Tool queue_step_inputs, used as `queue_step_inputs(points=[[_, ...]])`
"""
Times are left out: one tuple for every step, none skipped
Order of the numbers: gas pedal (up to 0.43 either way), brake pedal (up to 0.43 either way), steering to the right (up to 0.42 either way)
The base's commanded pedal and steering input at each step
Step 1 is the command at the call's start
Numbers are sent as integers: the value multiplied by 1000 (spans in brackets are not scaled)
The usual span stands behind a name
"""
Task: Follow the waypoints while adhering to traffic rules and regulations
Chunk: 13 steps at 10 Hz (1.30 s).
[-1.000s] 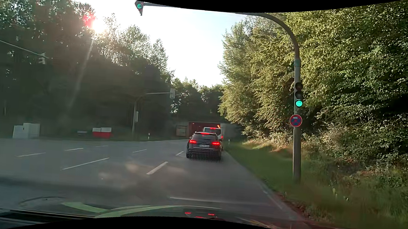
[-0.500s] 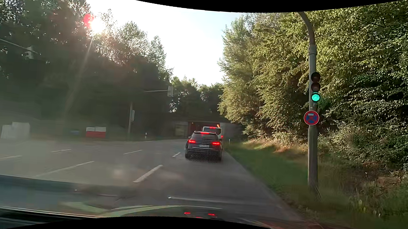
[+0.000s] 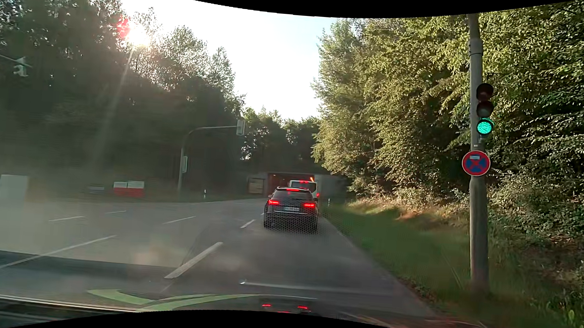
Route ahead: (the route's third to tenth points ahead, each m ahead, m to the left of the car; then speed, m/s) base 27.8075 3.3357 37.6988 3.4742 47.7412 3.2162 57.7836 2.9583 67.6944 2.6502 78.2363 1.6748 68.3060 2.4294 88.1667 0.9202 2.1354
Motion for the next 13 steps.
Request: queue_step_inputs(points=[[0, 0, 5], [0, 0, 5], [0, 0, 5], [0, 0, 5], [0, 0, 5], [0, 0, 4], [0, 0, 4], [0, 0, 4], [0, 0, 3], [0, 0, 2], [0, 0, 2], [0, 0, 2], [0, 0, 2]])
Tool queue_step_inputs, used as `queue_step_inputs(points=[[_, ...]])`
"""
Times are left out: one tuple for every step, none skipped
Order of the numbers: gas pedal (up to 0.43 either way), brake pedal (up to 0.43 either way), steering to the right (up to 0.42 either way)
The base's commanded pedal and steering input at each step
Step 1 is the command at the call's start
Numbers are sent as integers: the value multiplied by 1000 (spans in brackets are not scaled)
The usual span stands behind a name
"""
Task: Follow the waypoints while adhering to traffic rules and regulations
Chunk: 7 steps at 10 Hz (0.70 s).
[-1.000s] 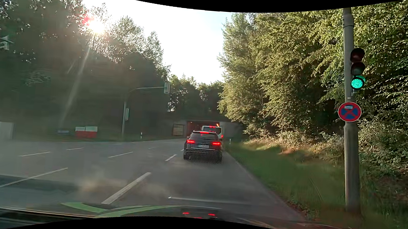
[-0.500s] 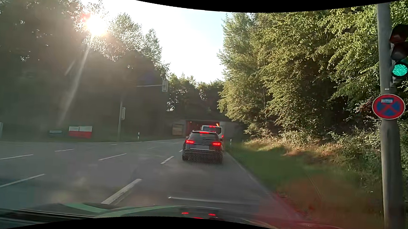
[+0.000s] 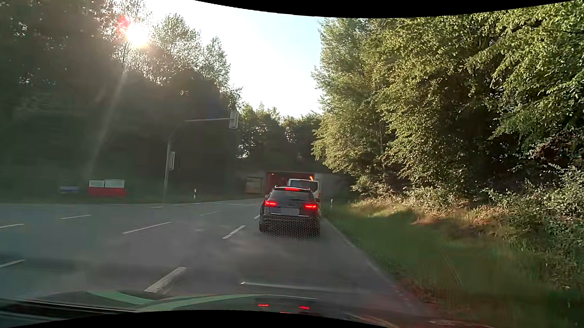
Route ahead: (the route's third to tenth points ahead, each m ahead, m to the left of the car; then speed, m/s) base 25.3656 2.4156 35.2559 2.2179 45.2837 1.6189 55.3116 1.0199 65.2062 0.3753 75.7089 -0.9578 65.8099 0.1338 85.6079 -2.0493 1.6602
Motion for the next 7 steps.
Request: queue_step_inputs(points=[[0, 0, 1], [0, 0, 2], [0, 0, 2], [0, 0, 2], [0, 0, 2], [0, 0, 2], [0, 0, 2]])
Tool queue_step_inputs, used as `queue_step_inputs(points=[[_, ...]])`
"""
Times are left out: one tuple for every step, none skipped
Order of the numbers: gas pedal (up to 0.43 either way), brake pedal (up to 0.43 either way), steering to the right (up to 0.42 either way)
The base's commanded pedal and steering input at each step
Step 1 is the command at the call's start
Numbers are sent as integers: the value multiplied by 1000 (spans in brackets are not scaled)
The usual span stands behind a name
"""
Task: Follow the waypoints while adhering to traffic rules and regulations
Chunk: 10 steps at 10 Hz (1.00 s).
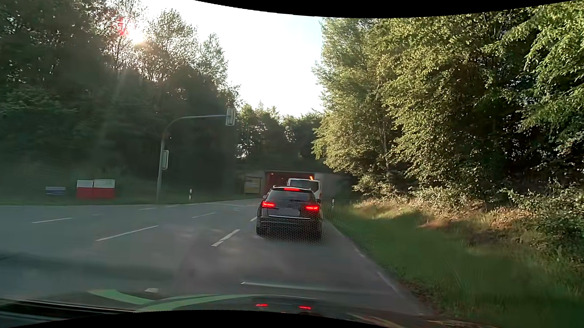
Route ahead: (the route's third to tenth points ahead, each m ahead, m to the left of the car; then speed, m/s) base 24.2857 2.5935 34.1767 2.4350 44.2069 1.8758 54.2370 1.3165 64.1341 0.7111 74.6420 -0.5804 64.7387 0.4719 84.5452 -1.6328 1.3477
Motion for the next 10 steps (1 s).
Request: queue_step_inputs(points=[[0, 0, 2], [0, 0, 2], [0, 0, 2], [0, 0, 2], [0, 0, 1], [0, 0, 2], [0, 0, 2], [0, 0, 2], [0, 0, 2], [0, 0, 2]])
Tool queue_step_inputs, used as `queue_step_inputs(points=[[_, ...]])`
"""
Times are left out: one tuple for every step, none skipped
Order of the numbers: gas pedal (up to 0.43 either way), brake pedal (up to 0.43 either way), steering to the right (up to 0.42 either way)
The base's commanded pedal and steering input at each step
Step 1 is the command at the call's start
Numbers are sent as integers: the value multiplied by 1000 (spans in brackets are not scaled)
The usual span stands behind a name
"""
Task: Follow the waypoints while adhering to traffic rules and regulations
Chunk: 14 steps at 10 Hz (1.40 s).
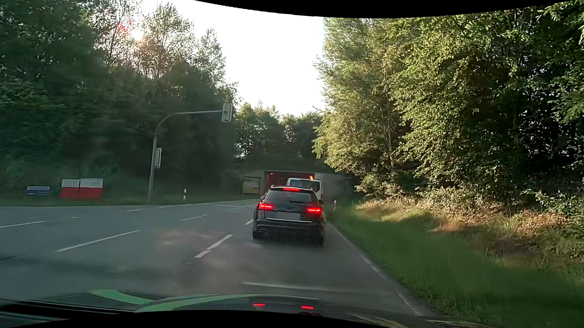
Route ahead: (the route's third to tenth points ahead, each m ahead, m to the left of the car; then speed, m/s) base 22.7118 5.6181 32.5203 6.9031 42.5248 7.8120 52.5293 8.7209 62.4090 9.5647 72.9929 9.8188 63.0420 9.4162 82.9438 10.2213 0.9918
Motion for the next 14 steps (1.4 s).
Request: queue_step_inputs(points=[[0, 0, 2], [0, 0, 2], [0, 0, 2], [0, 0, 2], [0, 0, 2], [0, 0, 2], [0, 0, 2], [0, 0, 2], [0, 0, 2], [0, 0, 2], [0, 0, 1], [0, 0, 2], [0, 0, 2], [0, 0, 2]])
